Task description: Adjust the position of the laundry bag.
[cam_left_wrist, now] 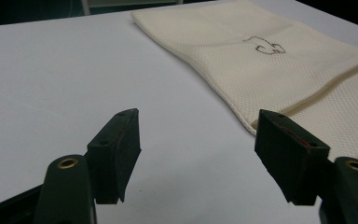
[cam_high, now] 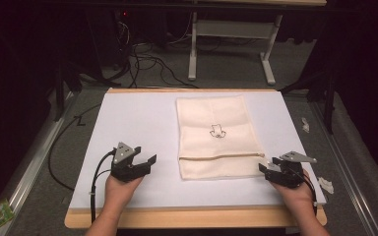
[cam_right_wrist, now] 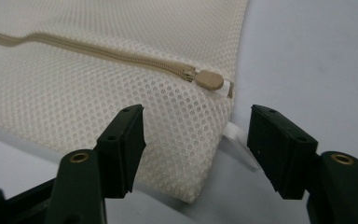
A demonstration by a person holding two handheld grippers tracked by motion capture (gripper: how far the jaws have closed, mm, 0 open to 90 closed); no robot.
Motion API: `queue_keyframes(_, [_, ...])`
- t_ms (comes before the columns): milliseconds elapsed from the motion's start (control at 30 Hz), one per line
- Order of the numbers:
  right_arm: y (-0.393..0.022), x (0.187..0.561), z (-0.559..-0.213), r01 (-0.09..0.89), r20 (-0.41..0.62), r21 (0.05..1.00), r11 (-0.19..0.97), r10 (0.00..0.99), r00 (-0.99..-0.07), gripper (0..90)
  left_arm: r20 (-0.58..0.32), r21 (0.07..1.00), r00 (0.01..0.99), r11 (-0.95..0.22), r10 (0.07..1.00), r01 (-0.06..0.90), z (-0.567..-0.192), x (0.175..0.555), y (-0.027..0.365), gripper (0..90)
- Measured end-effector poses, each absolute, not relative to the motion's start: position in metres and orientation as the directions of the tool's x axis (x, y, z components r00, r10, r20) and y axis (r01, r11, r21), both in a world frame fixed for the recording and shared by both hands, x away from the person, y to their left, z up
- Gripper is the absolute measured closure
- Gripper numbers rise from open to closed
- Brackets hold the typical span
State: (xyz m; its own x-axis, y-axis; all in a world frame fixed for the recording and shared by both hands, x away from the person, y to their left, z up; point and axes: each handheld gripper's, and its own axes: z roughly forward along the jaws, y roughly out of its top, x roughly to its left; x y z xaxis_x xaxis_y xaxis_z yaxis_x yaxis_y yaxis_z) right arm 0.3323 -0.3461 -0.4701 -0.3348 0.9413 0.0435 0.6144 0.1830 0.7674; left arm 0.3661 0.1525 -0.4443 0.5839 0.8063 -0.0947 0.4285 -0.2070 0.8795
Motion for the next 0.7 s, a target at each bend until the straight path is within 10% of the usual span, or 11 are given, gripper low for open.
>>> queue_keyframes(200, [-0.345,0.344,-0.478,0.656,0.075,0.734,0.176,0.939,-0.335,53.3,-0.124,0.862,0.608,-0.217,0.784,0.457,-0.452,0.371,0.136,32.3])
queue_keyframes(267, [-0.344,0.344,-0.477,0.654,0.07,0.73,0.196,0.931,-0.357,86.7,-0.111,0.855,0.619,-0.243,0.778,0.459,-0.455,0.371,0.129,32.7])
queue_keyframes(700, [-0.319,0.317,-0.473,0.609,0.096,0.724,0.323,0.828,-0.553,87.3,-0.131,0.827,0.627,-0.265,0.768,0.496,-0.462,0.381,0.112,38.7])
